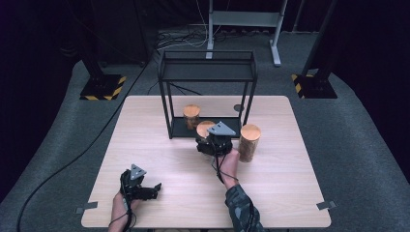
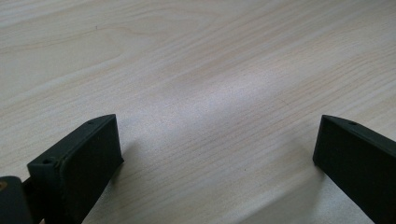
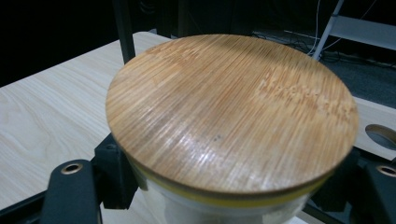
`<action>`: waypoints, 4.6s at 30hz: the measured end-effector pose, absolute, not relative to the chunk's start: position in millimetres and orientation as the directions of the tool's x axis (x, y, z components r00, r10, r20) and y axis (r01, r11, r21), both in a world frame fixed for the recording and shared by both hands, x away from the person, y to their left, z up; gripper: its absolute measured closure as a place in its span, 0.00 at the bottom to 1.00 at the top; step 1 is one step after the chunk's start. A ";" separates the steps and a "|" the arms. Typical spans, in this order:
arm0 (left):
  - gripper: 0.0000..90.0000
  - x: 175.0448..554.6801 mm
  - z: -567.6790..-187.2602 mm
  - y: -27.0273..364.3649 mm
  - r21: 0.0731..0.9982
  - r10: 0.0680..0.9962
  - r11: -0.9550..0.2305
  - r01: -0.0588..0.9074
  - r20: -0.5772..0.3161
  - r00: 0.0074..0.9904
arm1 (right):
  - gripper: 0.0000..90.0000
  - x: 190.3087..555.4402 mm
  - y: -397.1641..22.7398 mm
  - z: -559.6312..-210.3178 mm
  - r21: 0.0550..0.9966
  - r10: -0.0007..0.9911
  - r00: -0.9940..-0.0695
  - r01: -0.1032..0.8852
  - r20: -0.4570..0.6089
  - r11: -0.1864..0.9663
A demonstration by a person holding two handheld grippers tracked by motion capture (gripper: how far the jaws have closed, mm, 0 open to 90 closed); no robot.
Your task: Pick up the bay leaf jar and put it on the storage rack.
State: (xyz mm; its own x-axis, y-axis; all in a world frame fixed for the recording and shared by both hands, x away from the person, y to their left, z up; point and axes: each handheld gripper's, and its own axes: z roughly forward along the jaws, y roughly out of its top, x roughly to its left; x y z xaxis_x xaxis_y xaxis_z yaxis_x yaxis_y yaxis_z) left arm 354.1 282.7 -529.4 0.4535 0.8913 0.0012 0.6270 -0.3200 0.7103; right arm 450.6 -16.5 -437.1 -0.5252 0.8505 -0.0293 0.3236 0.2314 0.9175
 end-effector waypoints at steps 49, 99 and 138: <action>0.01 353.9 -529.3 282.6 0.710 0.891 -0.322 0.626 0.004 0.454 | 0.28 473.4 -13.2 -414.2 0.924 0.864 -0.498 0.292 -0.075 0.249; 0.01 353.6 -529.3 282.3 0.711 0.885 -0.331 0.621 0.005 0.466 | 0.28 508.5 -3.5 -406.2 0.919 0.885 -0.457 0.306 -0.086 0.248; 0.01 353.5 -529.3 282.1 0.711 0.882 -0.335 0.619 0.005 0.472 | 0.28 537.2 -10.0 -407.4 0.918 0.912 -0.404 0.328 -0.074 0.221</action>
State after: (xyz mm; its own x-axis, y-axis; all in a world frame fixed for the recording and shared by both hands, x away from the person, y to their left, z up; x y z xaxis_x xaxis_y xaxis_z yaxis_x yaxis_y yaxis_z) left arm 353.5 282.1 -529.3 0.4720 0.8816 0.0053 0.6186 -0.3355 0.7105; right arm 537.2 -10.0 -407.4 -0.4043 0.9116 -0.0745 0.3285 0.2207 0.9184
